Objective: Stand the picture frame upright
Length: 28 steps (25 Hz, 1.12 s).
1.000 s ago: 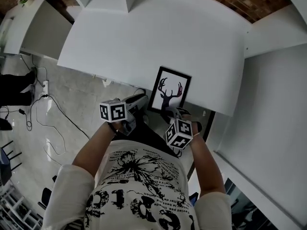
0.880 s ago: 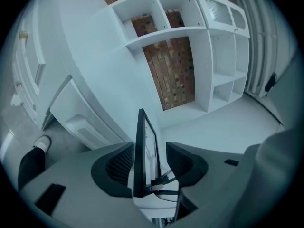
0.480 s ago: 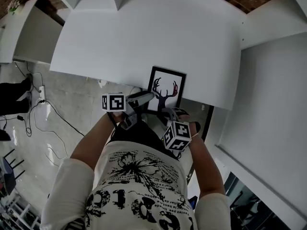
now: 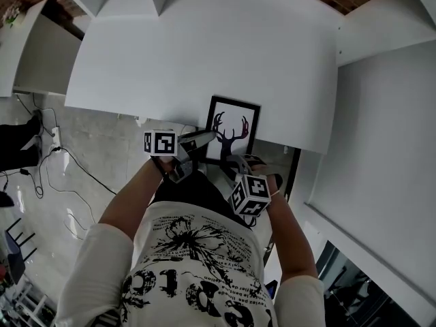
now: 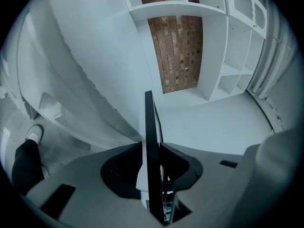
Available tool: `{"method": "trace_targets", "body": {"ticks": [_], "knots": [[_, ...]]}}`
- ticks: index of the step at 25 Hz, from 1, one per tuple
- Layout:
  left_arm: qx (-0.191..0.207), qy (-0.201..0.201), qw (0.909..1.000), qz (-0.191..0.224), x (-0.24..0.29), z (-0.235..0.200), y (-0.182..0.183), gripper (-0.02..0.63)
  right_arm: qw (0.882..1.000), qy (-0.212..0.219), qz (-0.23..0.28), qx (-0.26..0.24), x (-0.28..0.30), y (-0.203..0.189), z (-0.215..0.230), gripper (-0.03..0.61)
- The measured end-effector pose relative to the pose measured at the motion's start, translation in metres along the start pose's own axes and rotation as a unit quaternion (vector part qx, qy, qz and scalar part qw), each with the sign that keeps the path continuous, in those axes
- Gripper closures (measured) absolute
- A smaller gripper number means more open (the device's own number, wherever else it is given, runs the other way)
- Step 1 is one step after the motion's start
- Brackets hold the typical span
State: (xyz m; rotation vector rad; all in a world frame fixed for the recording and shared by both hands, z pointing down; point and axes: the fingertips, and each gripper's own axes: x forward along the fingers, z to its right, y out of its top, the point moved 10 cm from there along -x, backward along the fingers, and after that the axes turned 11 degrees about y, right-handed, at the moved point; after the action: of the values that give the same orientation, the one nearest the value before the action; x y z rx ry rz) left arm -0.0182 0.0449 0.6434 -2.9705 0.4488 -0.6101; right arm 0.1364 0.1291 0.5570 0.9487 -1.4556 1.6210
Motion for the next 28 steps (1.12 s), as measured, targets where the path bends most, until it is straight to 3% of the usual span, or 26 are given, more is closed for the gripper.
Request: {"method": "trace_targets", "body": {"ticks": [5,8,10,12,13,15,18,20,21,23,24,25,26,28], "knots": [[-0.027,-0.026,0.9993,0.004,0.003,0.002,0.003,0.525,0.999,0.005,0.025,0.022,0.001,-0.004,0.005,0.505],[-0.01,0.002,0.9999,-0.006,-0.001,0.0,0.005,0.526,0.998,0.003,0.043,0.039,0.002,-0.008,0.004,0.502],[-0.02,-0.003,0.9997,-0.011,0.001,-0.002,0.003,0.526,0.996,0.003,0.072,0.06,-0.001,-0.01,0.005,0.487],[-0.022,-0.006,0.9996,-0.014,0.003,-0.001,0.004,0.526,0.985,0.008,0.133,0.107,-0.009,-0.014,0.009,0.426],[-0.022,-0.006,0.9996,-0.016,0.003,0.0,0.005,0.526,0.974,0.013,0.175,0.145,-0.015,-0.018,0.012,0.389],[-0.025,-0.004,0.9995,-0.018,0.002,0.0,0.005,0.526,0.933,0.016,0.266,0.241,-0.03,-0.034,0.02,0.368],[-0.03,-0.003,0.9994,-0.02,0.001,0.0,0.005,0.527,0.838,0.01,0.378,0.394,-0.046,-0.079,0.032,0.368],[-0.03,-0.002,0.9994,-0.02,0.001,-0.001,0.004,0.526,0.759,0.015,0.425,0.493,-0.05,-0.115,0.037,0.379],[-0.029,-0.001,0.9994,-0.02,0.001,-0.001,0.004,0.526,0.712,0.026,0.448,0.54,-0.05,-0.131,0.039,0.413],[-0.028,0.001,0.9994,-0.02,0.002,-0.002,0.005,0.526,0.62,0.066,0.494,0.605,-0.049,-0.154,0.042,0.422],[-0.029,0.003,0.9994,-0.02,0.001,-0.001,0.005,0.526,0.587,0.089,0.514,0.619,-0.047,-0.159,0.043,0.422],[-0.03,0.004,0.9993,-0.021,0.001,-0.001,0.005,0.526,0.568,0.109,0.524,0.625,-0.043,-0.162,0.044,0.422],[-0.031,0.005,0.9993,-0.023,0.001,0.0,0.005,0.526,0.562,0.125,0.524,0.628,-0.038,-0.163,0.045,0.422],[-0.029,0.006,0.9992,-0.026,0.002,0.0,0.005,0.526,0.567,0.151,0.507,0.631,-0.026,-0.164,0.045,0.422]]}}
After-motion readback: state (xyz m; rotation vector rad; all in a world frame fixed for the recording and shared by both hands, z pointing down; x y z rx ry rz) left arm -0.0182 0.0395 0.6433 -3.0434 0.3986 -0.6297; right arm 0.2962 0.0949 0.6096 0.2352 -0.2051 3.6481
